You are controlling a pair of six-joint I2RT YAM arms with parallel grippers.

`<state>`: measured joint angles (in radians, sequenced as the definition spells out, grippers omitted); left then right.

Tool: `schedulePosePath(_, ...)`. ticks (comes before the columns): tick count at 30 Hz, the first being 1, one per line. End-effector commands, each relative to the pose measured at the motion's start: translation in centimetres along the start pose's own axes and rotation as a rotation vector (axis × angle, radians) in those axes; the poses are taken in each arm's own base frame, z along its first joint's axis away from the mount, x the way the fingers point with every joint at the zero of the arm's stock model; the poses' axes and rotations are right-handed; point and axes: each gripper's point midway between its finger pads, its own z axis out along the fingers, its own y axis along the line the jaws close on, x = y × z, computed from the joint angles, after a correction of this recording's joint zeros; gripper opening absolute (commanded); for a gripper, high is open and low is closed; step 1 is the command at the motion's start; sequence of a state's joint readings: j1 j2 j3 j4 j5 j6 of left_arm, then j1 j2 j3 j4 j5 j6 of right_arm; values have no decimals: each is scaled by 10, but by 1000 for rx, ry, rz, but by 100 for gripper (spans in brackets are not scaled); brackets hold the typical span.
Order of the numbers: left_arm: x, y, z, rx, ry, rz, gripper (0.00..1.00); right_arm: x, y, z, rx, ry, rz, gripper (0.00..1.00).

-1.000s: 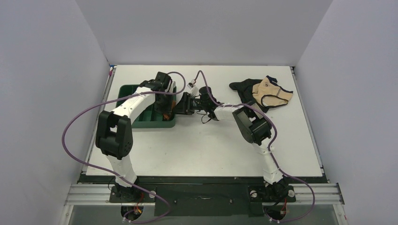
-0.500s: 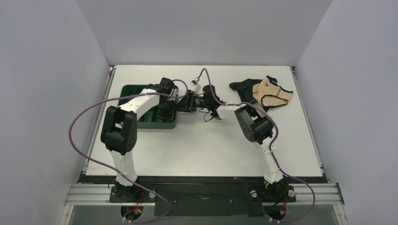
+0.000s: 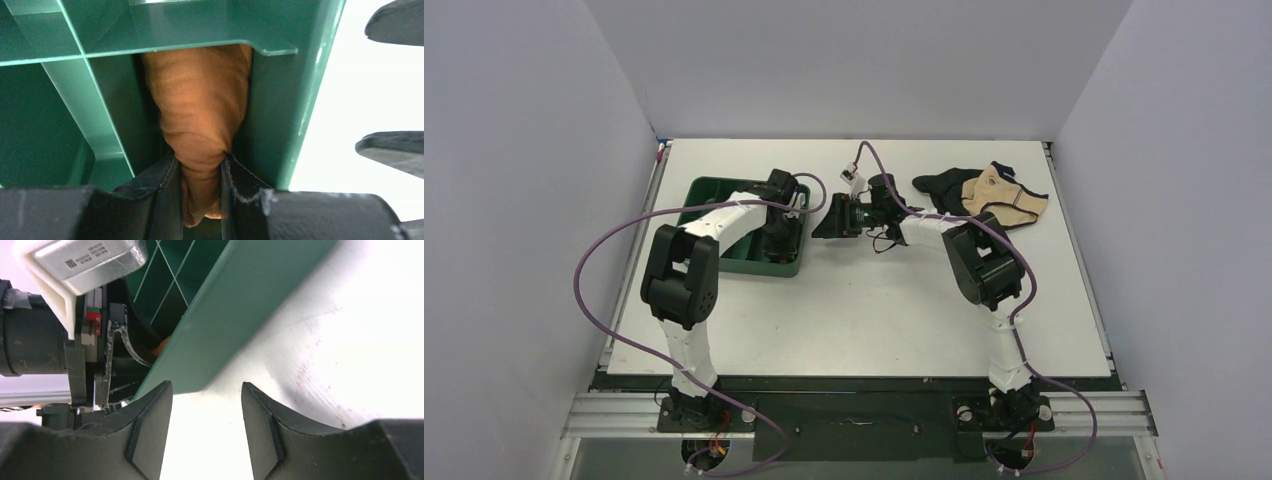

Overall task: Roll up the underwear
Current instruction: Place the underwear in the storage box.

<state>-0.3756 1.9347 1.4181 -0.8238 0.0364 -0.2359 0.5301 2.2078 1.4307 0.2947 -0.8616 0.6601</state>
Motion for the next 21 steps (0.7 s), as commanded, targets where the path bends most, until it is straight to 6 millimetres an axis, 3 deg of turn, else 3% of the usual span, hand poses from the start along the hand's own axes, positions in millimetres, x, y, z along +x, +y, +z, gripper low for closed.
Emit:
schedulePosePath(1, -2, 0, 8, 3, -12, 34, 15, -18, 19, -25, -1, -13, -138, 49)
schedulePosePath(12, -24, 3, -22, -20, -129, 59, 54, -28, 14, -46, 50, -10, -189, 49)
schedulePosePath(21, -22, 7, -25, -39, -126, 72, 57, -29, 13, -50, 64, -2, -200, 49)
